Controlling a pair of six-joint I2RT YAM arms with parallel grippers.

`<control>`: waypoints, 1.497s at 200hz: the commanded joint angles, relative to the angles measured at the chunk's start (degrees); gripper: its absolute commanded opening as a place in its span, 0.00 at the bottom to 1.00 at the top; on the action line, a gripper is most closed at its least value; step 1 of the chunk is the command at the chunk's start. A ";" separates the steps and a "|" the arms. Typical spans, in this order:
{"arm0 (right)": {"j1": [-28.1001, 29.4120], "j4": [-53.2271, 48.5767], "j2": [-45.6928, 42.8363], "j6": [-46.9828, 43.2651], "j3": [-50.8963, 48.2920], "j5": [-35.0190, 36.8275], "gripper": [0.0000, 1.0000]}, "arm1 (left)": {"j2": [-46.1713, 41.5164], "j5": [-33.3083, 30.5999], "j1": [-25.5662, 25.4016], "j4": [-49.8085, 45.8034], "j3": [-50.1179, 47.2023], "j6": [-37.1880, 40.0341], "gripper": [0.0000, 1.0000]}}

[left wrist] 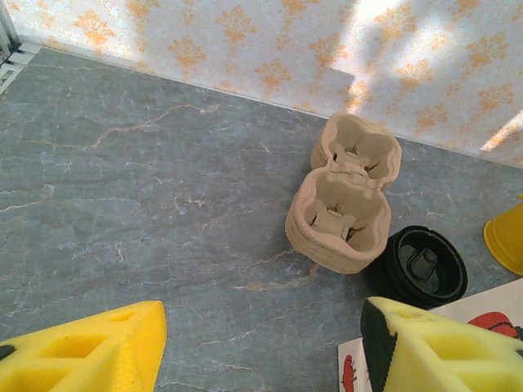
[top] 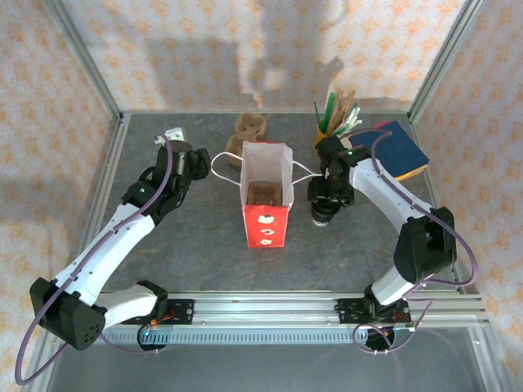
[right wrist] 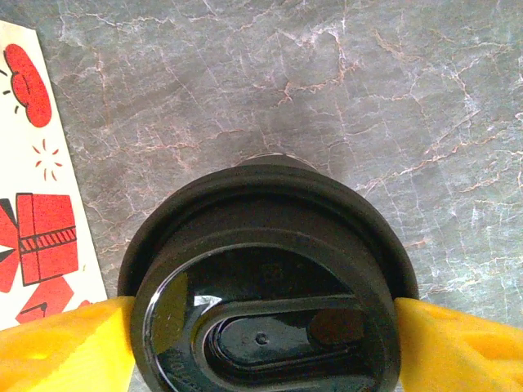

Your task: Pack the takeout coffee

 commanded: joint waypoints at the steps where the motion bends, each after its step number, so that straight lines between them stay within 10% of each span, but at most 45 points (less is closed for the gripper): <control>1: -0.21 -1.97 0.56 0.06 -1.31 0.16 0.77 | -0.74 0.00 0.55 0.33 0.41 -0.60 0.66; 170: 0.22 0.36 1.32 -0.19 -5.69 -0.99 0.68 | -0.34 0.52 0.47 -0.11 1.09 -0.83 0.66; 299: 0.06 -8.56 -1.41 2.07 17.70 7.19 0.68 | -2.36 1.88 0.52 -0.90 1.12 -0.50 0.66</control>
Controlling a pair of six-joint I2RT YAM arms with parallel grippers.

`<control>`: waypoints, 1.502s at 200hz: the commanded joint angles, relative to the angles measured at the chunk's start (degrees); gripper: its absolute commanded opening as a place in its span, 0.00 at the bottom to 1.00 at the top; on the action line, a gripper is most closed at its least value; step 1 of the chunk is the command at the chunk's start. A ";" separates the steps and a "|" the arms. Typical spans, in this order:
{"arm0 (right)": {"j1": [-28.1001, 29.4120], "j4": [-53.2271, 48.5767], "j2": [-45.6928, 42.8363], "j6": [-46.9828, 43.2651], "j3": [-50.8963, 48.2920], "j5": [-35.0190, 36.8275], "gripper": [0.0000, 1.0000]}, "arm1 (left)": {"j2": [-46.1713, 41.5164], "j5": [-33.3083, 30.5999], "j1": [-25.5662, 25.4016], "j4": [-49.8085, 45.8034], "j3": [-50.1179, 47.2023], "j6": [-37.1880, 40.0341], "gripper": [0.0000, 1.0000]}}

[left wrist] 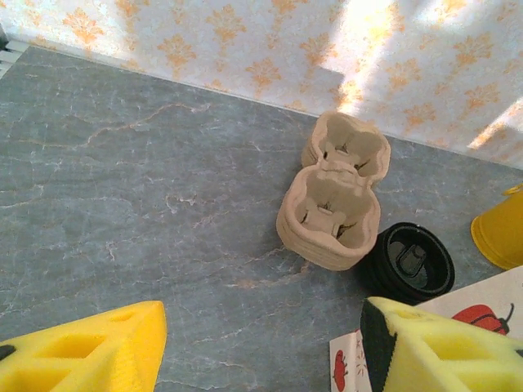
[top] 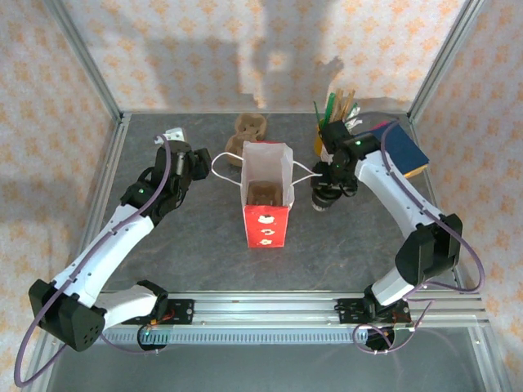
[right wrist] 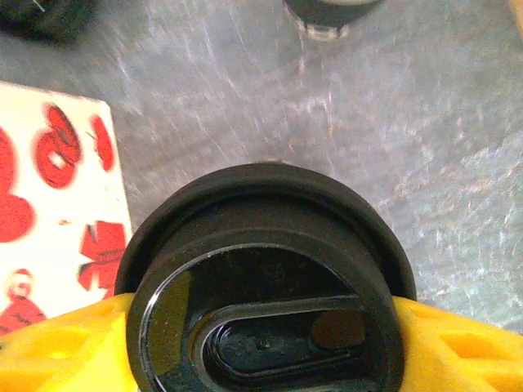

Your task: Pack the takeout coffee

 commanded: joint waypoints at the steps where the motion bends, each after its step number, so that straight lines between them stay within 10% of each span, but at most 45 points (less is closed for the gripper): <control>1: 0.05 -3.55 -0.30 1.44 6.26 4.22 0.68 | -1.55 0.59 0.53 -0.79 1.00 -0.49 0.66; 182: 7.63 -10.38 8.66 3.29 42.88 -0.62 0.59 | -1.46 3.60 0.38 -2.17 -3.38 -2.20 0.65; 300: 15.75 -10.69 7.84 7.01 46.57 1.08 0.57 | -2.35 6.63 0.44 -0.71 -7.76 -4.80 0.64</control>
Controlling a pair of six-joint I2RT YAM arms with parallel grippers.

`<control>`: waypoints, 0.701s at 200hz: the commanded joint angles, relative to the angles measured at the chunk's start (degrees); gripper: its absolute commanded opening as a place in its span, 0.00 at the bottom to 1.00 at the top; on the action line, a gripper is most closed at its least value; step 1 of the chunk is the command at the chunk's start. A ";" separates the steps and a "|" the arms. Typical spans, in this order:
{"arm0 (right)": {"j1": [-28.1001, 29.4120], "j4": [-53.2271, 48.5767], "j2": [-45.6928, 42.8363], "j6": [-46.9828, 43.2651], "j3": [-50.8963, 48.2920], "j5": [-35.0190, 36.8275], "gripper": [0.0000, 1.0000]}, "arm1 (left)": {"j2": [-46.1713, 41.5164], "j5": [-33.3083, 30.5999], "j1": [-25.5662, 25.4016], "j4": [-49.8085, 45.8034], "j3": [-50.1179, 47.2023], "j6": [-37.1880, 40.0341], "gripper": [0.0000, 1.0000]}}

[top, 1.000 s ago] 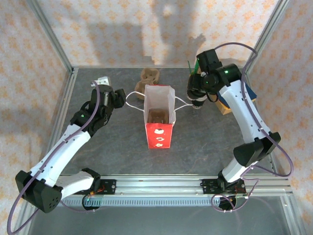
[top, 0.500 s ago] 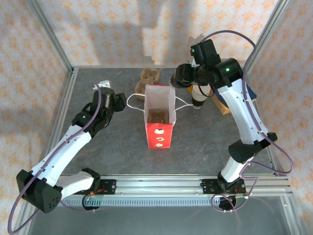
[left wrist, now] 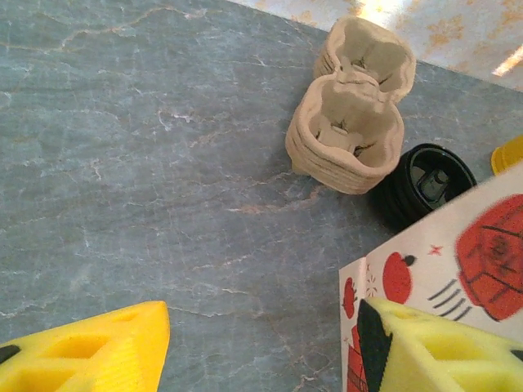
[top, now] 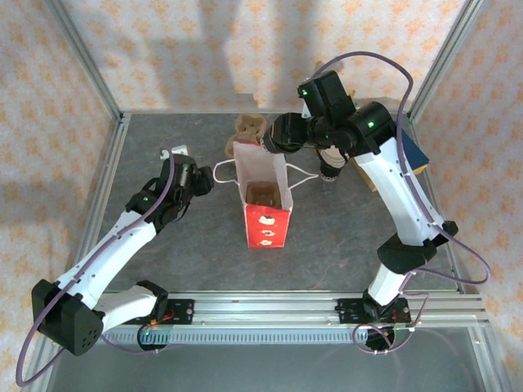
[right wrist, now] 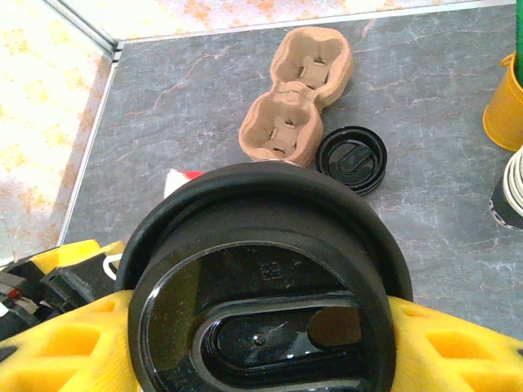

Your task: Pack the takeout coffee

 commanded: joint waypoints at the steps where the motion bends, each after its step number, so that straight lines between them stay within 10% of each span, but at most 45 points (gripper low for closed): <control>1: 0.42 -1.55 -0.83 1.64 1.10 1.29 0.57 | -1.04 1.21 0.41 0.69 -0.02 -1.04 0.64; 140: 11.82 -1.55 -2.30 9.72 -10.24 7.79 0.55 | -5.23 5.32 -4.79 3.07 -9.51 -8.34 0.63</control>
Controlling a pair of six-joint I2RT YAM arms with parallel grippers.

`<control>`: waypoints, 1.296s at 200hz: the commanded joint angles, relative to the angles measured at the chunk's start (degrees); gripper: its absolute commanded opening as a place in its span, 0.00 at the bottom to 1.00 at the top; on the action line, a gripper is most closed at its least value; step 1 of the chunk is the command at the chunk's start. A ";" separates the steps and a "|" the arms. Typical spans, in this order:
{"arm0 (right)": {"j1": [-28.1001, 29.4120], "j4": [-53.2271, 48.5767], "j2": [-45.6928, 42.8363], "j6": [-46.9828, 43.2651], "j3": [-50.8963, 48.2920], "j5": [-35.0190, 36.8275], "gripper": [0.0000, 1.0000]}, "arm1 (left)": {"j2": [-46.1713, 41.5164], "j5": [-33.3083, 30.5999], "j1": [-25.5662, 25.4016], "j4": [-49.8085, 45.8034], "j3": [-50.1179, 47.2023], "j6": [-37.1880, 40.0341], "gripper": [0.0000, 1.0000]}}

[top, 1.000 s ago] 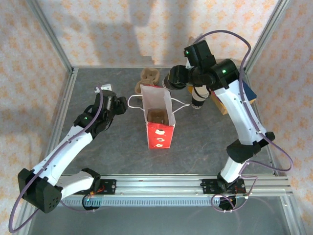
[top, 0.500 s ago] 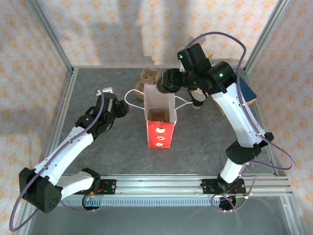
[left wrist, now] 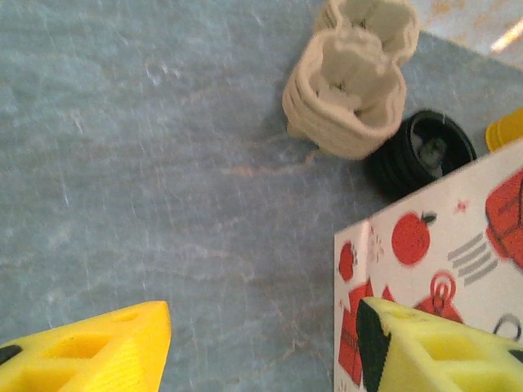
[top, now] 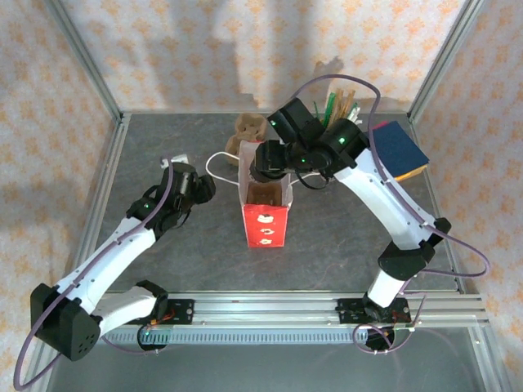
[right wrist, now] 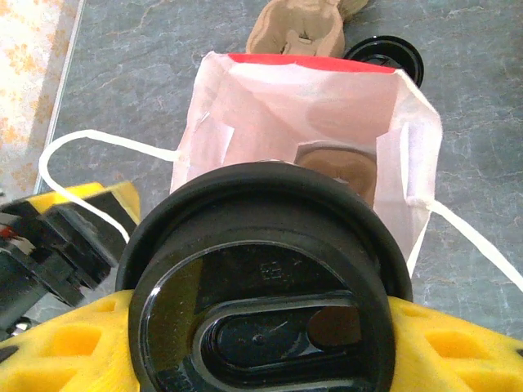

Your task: Pack the takeout coffee

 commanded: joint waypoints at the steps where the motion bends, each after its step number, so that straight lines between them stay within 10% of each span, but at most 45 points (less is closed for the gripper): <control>1: 1.46 -0.74 -1.26 2.82 -1.90 3.96 0.55 | -2.26 2.57 -3.58 2.65 -3.98 -4.56 0.63; 150: 2.03 -0.80 -1.81 1.74 -8.91 4.62 0.53 | 6.51 2.27 -23.69 17.13 -9.95 -13.92 0.58; 259: 2.02 -0.80 1.13 -3.57 -13.27 1.05 0.53 | 2.94 -0.97 -23.52 14.19 -11.18 -6.75 0.64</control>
